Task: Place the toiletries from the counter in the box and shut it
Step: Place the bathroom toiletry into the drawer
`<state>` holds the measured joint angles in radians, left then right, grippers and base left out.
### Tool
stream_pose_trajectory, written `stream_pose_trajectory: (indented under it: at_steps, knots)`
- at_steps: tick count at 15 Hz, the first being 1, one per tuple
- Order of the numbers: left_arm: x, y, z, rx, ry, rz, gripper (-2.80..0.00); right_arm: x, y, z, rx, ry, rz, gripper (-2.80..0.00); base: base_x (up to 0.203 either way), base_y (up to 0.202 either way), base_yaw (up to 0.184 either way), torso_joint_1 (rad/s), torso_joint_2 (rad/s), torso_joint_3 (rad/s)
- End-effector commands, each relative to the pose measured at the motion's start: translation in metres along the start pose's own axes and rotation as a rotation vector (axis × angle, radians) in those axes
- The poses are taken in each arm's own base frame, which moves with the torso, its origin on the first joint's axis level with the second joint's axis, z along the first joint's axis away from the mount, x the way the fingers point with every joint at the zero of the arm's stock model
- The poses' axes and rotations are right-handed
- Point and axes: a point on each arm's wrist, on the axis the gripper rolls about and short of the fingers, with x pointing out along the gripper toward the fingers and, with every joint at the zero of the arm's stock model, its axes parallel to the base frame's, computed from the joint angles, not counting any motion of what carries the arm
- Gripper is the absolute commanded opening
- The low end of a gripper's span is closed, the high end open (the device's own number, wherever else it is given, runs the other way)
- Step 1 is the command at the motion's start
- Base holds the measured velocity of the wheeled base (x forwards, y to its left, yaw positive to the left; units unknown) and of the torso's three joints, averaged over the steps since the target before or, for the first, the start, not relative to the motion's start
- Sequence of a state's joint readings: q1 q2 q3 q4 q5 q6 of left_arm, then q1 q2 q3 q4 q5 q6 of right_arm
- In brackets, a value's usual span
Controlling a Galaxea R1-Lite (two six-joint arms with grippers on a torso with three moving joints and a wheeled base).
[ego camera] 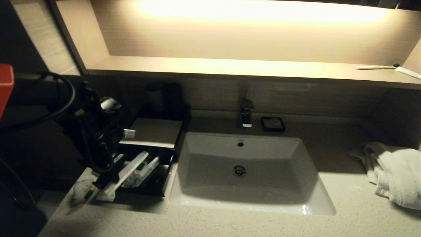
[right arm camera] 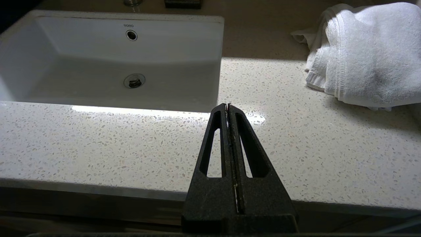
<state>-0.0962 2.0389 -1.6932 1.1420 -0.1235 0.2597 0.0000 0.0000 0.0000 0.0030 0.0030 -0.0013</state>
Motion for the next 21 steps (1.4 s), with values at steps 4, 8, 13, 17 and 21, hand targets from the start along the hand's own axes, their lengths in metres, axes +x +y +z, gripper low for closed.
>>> stream_pose_trajectory:
  at_steps: [4, 8, 13, 17, 21]
  knots:
    - [0.011, 0.007, 0.023, -0.03, -0.012, 0.004, -2.8, 0.0, 0.0, 0.0, 0.0, 0.0, -0.001, -2.8, 0.0, 0.0, 0.0, 0.0, 0.0, 0.0]
    - [0.018, 0.01, 0.031, -0.031, -0.013, 0.004, -2.8, 0.0, 0.0, 0.0, 0.0, 0.0, -0.001, -2.8, 0.0, 0.0, 0.0, 0.0, 0.0, 0.0]
    - [0.027, 0.014, 0.041, -0.061, -0.017, 0.009, -2.8, 0.0, 0.0, 0.0, 0.0, 0.0, 0.0, -2.8, 0.0, 0.0, 0.0, 0.0, 0.0, 0.0]
    - [0.028, 0.015, 0.049, -0.085, -0.052, 0.015, -2.8, 0.0, 0.0, 0.0, 0.0, 0.0, 0.0, -2.8, 0.0, 0.0, 0.0, 0.0, 0.0, 0.0]
    - [0.031, 0.017, 0.058, -0.104, -0.098, 0.025, -2.8, 0.0, 0.0, 0.0, 0.0, 0.0, 0.0, -2.8, 0.0, 0.0, 0.0, 0.0, 0.0, 0.0]
